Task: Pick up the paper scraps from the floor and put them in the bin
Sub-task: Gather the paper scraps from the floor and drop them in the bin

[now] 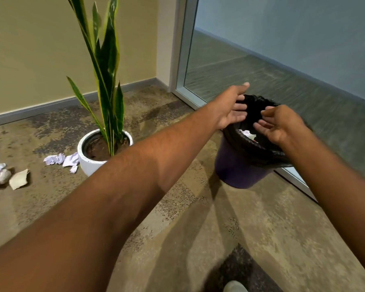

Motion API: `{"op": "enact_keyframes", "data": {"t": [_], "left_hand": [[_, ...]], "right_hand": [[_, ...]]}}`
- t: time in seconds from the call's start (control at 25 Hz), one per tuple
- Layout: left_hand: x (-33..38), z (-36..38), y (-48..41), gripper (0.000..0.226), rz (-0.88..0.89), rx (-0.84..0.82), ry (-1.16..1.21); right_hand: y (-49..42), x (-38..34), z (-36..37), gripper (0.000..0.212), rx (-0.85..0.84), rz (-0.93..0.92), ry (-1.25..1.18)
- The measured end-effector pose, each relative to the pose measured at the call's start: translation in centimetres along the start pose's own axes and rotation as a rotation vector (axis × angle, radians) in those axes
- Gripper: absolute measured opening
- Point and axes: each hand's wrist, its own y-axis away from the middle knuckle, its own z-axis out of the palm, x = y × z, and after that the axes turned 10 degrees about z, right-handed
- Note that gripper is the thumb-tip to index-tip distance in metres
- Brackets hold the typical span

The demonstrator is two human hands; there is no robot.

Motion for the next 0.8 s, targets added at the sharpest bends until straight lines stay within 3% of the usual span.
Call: {"op": "enact_keyframes", "data": {"t": [0.16,0.48,0.8], "left_hand": [[0.5,-5.3,2.2,0.032,0.091,0.058,-0.049],[0.2,-21.0,10.9,0.031,0.049,0.177,-0.260],[-0.7,-36.0,22.4,0.029,-0.040,0.511,-0.358]], "right_hand": [[1.9,1.2,3.7,0.032,-0.126,-0.071,0.014],[8.8,8.2,16.1,0.025,-0.480,-0.080,0.239],[15.7,17.3,28.5,0.026,-0.677,0.009,0.382]]}}
